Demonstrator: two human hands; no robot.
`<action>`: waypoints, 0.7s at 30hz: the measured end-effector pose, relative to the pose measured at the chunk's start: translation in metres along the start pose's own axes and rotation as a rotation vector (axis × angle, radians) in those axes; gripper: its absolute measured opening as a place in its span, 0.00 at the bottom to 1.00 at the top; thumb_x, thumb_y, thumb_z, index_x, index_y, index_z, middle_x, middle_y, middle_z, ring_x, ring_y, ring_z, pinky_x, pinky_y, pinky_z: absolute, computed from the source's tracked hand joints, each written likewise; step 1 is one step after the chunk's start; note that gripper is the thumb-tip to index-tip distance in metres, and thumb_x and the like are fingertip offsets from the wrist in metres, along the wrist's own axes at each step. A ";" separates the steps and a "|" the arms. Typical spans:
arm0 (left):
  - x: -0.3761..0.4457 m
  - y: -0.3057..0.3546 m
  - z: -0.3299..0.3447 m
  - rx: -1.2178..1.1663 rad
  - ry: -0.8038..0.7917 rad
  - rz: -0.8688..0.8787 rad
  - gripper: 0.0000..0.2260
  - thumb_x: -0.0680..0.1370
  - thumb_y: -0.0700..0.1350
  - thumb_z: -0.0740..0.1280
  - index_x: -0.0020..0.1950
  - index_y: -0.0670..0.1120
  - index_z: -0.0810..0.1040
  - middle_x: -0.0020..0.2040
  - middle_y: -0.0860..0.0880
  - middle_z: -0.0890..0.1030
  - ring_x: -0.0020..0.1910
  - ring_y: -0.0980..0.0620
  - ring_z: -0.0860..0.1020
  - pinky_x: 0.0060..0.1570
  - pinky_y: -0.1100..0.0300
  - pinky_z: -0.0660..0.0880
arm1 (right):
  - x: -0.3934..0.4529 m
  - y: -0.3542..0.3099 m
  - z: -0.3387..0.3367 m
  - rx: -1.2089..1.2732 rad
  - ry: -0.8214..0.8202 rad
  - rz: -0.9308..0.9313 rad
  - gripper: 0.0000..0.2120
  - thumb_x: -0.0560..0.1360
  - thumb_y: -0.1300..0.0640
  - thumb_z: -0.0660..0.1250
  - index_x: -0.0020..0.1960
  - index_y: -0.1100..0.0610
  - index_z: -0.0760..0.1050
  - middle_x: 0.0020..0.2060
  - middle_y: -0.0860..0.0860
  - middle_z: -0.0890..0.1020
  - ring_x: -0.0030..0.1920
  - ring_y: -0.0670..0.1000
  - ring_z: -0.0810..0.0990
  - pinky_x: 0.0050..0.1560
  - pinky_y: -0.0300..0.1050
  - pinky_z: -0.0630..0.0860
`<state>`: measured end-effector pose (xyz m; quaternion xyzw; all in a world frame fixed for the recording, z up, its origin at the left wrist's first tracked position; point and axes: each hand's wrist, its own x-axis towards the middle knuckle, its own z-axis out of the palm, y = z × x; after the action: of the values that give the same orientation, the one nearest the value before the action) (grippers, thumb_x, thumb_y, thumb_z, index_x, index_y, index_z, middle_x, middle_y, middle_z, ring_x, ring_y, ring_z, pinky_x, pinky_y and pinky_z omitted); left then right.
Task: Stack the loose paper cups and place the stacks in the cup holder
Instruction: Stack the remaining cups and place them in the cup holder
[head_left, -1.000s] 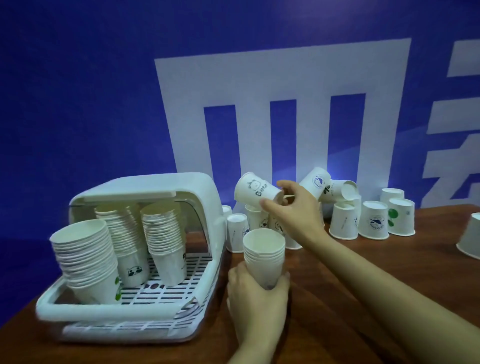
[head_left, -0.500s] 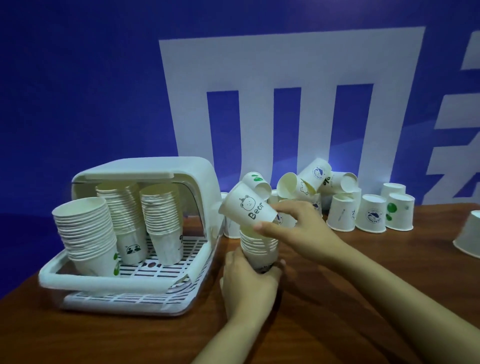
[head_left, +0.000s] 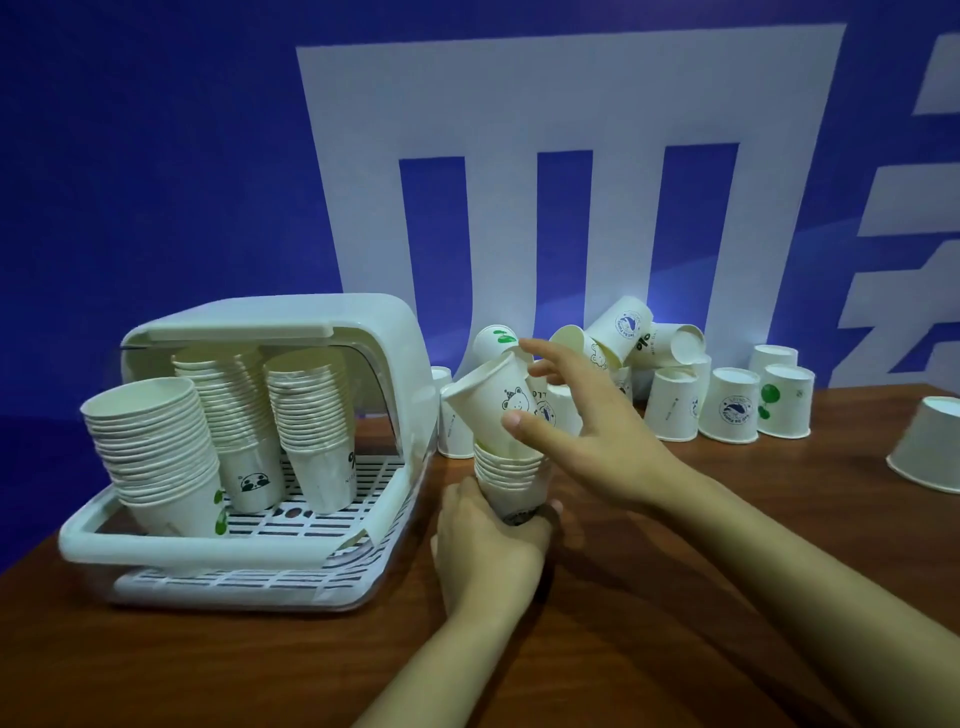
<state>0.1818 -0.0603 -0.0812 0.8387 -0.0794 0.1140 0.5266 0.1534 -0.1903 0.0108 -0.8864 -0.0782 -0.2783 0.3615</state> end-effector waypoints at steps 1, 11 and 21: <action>0.000 0.000 0.000 -0.013 0.004 -0.013 0.26 0.63 0.66 0.75 0.54 0.54 0.78 0.51 0.55 0.77 0.56 0.46 0.80 0.61 0.43 0.76 | -0.001 0.004 0.002 -0.071 0.039 -0.040 0.28 0.74 0.33 0.67 0.70 0.44 0.73 0.62 0.43 0.76 0.66 0.44 0.71 0.67 0.50 0.67; 0.001 0.000 0.000 -0.001 0.004 0.001 0.22 0.64 0.64 0.75 0.53 0.56 0.77 0.50 0.55 0.78 0.53 0.47 0.80 0.58 0.42 0.78 | 0.001 0.010 0.000 -0.356 -0.065 -0.310 0.25 0.81 0.37 0.54 0.76 0.41 0.70 0.78 0.42 0.64 0.79 0.44 0.57 0.73 0.54 0.56; -0.001 0.006 -0.003 -0.004 -0.005 0.012 0.26 0.63 0.63 0.76 0.57 0.55 0.77 0.54 0.54 0.77 0.57 0.47 0.79 0.62 0.41 0.76 | 0.012 0.027 0.011 -0.100 -0.030 -0.191 0.26 0.82 0.40 0.48 0.58 0.48 0.83 0.62 0.41 0.81 0.75 0.45 0.66 0.72 0.56 0.58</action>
<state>0.1784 -0.0600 -0.0747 0.8373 -0.0859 0.1148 0.5275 0.1776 -0.2027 -0.0051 -0.8959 -0.1538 -0.3018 0.2874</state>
